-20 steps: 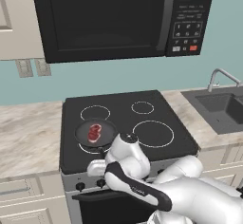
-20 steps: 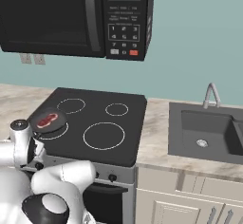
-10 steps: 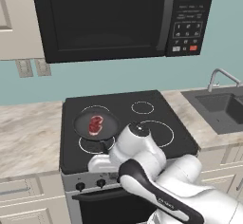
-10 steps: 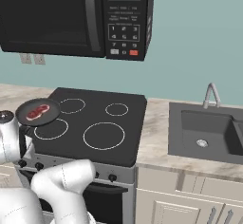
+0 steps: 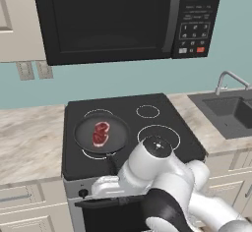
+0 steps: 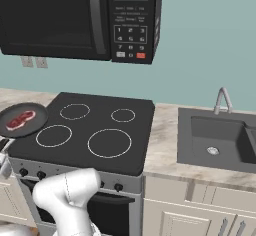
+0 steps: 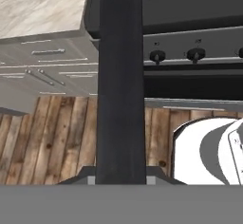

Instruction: Pick up the pan with the steak in it and place it on the dining table. Then place the steak on the plate.

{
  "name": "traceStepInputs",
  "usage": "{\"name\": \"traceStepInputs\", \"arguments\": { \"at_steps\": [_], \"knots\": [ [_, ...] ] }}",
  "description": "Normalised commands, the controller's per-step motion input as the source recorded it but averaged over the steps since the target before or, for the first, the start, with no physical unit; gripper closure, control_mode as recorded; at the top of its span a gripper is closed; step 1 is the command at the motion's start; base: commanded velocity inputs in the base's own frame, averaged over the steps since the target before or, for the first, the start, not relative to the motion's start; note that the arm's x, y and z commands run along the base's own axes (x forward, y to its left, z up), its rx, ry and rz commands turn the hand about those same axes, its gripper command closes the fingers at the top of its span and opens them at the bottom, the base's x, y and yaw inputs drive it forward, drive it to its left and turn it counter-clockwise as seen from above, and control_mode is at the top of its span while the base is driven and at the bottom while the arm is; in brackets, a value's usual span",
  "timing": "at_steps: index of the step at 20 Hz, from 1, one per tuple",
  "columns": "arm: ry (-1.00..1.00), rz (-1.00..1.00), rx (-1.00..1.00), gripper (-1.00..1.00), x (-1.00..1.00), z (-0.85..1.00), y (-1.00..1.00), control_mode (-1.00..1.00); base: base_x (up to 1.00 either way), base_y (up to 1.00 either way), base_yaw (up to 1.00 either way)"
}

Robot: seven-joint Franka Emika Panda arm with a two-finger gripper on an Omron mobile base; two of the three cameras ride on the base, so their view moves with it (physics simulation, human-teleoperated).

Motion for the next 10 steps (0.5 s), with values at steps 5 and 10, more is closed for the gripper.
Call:
{"name": "traceStepInputs", "arguments": {
  "at_steps": [5, 10],
  "knots": [
    [-0.04, -0.04, 0.00, 1.00, -1.00, 0.12, -0.05, -1.00, 0.00, 0.00, 0.00],
    [0.00, -0.02, 0.00, 1.00, -0.49, 0.00, -0.09, -1.00, 0.00, 0.00, 0.00]
  ]
}}
